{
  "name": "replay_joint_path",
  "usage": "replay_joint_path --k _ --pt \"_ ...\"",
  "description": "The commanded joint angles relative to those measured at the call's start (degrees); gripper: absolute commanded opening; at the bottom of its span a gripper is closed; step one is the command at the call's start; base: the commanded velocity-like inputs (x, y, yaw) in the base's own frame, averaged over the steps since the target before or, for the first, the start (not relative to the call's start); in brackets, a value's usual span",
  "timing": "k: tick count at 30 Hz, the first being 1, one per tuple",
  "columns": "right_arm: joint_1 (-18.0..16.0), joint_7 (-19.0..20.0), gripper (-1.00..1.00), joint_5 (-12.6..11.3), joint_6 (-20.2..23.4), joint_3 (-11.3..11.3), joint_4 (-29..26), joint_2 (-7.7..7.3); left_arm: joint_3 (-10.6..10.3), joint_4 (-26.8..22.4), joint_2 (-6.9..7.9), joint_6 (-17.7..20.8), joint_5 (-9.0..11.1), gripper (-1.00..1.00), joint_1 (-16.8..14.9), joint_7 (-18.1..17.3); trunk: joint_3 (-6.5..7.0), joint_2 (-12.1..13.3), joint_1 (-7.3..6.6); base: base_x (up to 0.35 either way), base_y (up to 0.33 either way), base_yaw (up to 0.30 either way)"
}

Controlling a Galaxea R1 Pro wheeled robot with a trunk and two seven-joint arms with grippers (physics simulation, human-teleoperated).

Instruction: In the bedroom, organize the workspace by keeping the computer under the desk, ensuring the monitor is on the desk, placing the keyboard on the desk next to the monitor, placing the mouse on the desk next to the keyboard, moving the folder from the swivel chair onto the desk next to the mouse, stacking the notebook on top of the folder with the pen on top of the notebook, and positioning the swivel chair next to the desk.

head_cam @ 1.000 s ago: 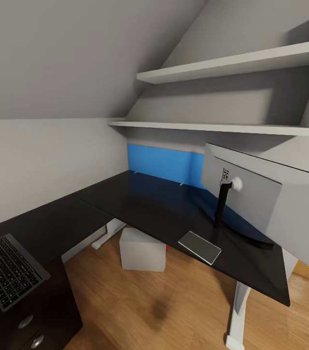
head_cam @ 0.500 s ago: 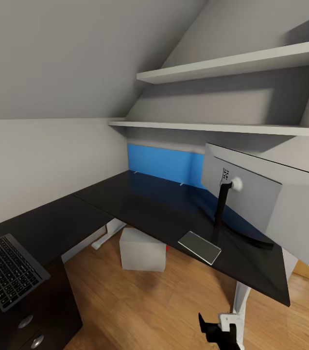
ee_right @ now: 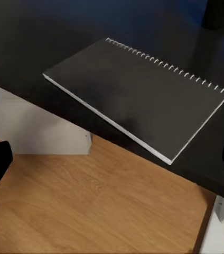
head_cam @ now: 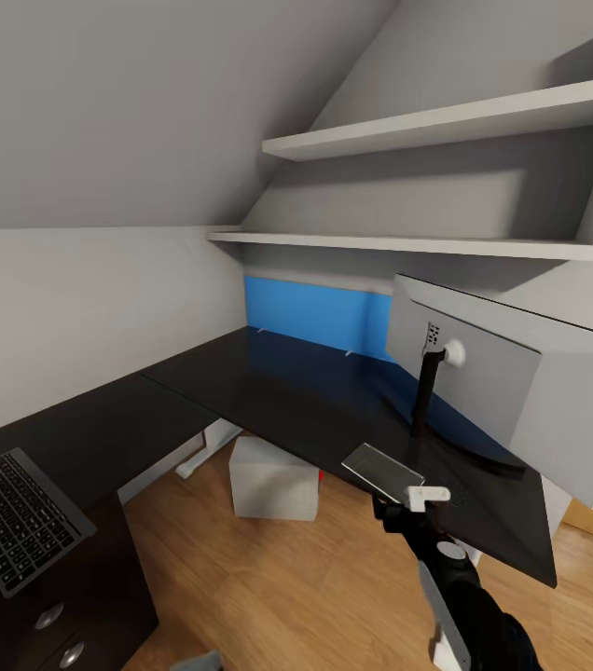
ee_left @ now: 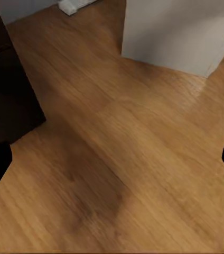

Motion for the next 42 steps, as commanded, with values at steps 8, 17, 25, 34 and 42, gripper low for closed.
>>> replay_joint_path --k 8,17,25,34,42 --pt "-7.8 -4.5 1.00 -0.5 6.9 -0.2 -3.7 1.87 -0.2 -22.5 -0.45 17.9 0.9 1.00 0.3 4.7 -0.08 0.0 0.00 0.000 0.000 0.000" --pt "-11.3 -8.0 1.00 -0.7 2.5 -0.5 4.3 2.28 -0.2 -37.4 1.02 39.4 0.9 1.00 7.0 5.3 -0.08 0.0 0.00 0.000 0.000 0.000" --pt "-11.4 -8.3 1.00 -0.8 0.9 -0.6 6.2 2.38 -0.2 -37.5 3.50 37.8 0.8 1.00 10.2 5.1 -0.08 0.0 0.00 0.190 0.000 0.000" --pt "-12.6 -8.2 1.00 -0.8 -0.6 -1.5 15.0 2.19 -0.3 -35.3 3.46 34.7 0.8 1.00 10.3 5.1 -0.08 0.0 0.00 0.240 0.000 0.000" --pt "-17.6 -8.1 1.00 -0.8 -9.6 -1.6 27.5 1.41 -0.4 -33.7 3.30 28.8 0.8 1.00 10.3 5.0 -0.08 0.0 0.00 0.071 0.000 0.000"
